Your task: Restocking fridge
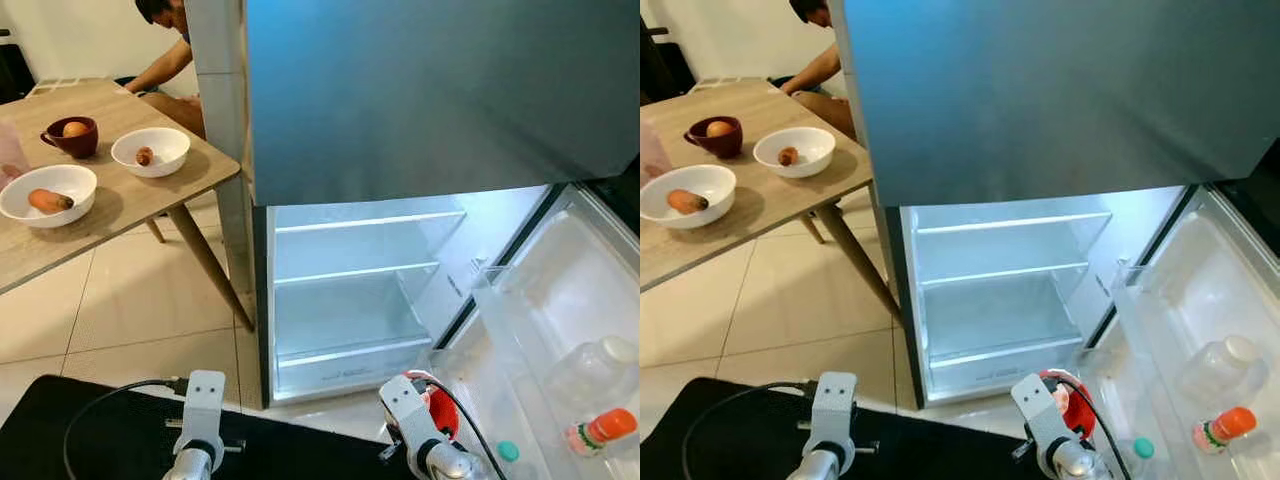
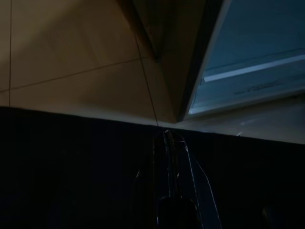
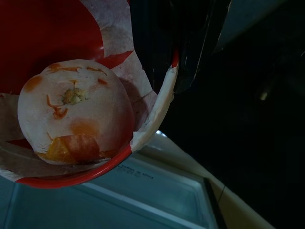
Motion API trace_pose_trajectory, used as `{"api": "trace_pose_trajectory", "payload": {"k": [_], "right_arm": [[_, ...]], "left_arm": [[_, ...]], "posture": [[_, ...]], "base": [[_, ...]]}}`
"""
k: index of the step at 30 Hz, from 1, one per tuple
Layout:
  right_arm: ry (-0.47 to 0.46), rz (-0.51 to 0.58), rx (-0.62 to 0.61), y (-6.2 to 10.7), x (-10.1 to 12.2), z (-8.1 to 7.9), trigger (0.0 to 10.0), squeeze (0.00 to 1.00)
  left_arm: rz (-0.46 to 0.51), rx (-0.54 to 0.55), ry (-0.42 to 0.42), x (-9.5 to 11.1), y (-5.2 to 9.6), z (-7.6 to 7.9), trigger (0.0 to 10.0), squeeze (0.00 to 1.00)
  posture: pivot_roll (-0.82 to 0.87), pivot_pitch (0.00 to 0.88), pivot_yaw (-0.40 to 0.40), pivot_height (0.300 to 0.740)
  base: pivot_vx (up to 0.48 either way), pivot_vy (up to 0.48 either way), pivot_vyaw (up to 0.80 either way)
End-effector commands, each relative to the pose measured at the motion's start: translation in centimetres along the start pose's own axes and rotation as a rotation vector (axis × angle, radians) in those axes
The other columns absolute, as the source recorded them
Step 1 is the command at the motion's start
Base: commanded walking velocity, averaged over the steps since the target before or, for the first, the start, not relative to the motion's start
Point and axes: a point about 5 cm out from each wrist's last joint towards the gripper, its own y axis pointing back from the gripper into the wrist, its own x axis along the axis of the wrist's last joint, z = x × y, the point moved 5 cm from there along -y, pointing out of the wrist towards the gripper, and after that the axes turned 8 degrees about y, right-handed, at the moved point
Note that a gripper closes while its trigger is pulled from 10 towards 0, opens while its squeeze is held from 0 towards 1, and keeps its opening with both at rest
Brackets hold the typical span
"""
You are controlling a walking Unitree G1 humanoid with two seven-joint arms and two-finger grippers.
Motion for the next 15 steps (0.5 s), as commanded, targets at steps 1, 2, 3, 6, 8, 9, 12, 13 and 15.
{"api": "trace_pose_trajectory", "payload": {"k": [1, 2, 3, 6, 8, 9, 12, 13, 15], "right_arm": [[0.011, 0.004, -0.008, -0.05, 0.24, 0.35, 10.0, 0.0], [0.012, 0.004, -0.008, -0.05, 0.24, 0.35, 10.0, 0.0], [0.012, 0.004, -0.008, -0.05, 0.24, 0.35, 10.0, 0.0], [0.012, 0.004, -0.008, -0.05, 0.23, 0.33, 10.0, 0.0], [0.012, 0.004, -0.007, -0.05, 0.22, 0.32, 10.0, 0.0], [0.012, 0.004, -0.007, -0.05, 0.22, 0.32, 10.0, 0.0], [0.013, 0.003, -0.007, -0.04, 0.21, 0.31, 10.0, 0.0], [0.012, 0.003, -0.007, -0.03, 0.18, 0.29, 10.0, 0.0], [0.012, 0.002, -0.007, -0.02, 0.14, 0.27, 10.0, 0.0]], "left_arm": [[0.006, 0.014, -0.005, 0.04, 0.09, -0.6, 10.0, 0.0], [0.005, 0.013, -0.006, 0.02, 0.1, -0.59, 10.0, 0.0], [0.005, 0.012, -0.007, 0.01, 0.1, -0.58, 10.0, 0.0], [0.004, 0.011, -0.007, 0.01, 0.09, -0.56, 10.0, 0.0], [0.004, 0.011, -0.008, 0.0, 0.09, -0.55, 10.0, 0.0], [0.004, 0.011, -0.008, 0.0, 0.09, -0.55, 10.0, 0.0], [0.004, 0.009, -0.008, 0.02, 0.08, -0.51, 10.0, 0.0], [0.006, 0.008, -0.007, 0.04, 0.08, -0.47, 10.0, 0.0], [0.007, 0.007, -0.009, 0.05, 0.08, -0.43, 10.0, 0.0]], "posture": [[-0.09, 0.047, -0.036, 0.72], [-0.09, 0.047, -0.035, 0.72], [-0.09, 0.047, -0.035, 0.72], [-0.09, 0.047, -0.036, 0.72], [-0.09, 0.047, -0.036, 0.72], [-0.09, 0.047, -0.036, 0.72], [-0.09, 0.048, -0.036, 0.72], [-0.09, 0.049, -0.034, 0.72], [-0.09, 0.05, -0.033, 0.72]], "base": [[0.48, 0.0, 0.0], [0.48, 0.0, 0.0], [0.48, 0.0, 0.0], [0.48, 0.0, 0.0], [0.48, 0.0, 0.0], [0.48, 0.0, 0.0], [0.48, 0.0, 0.0], [0.442, 0.0, 0.0], [0.368, 0.0, 0.0]]}}
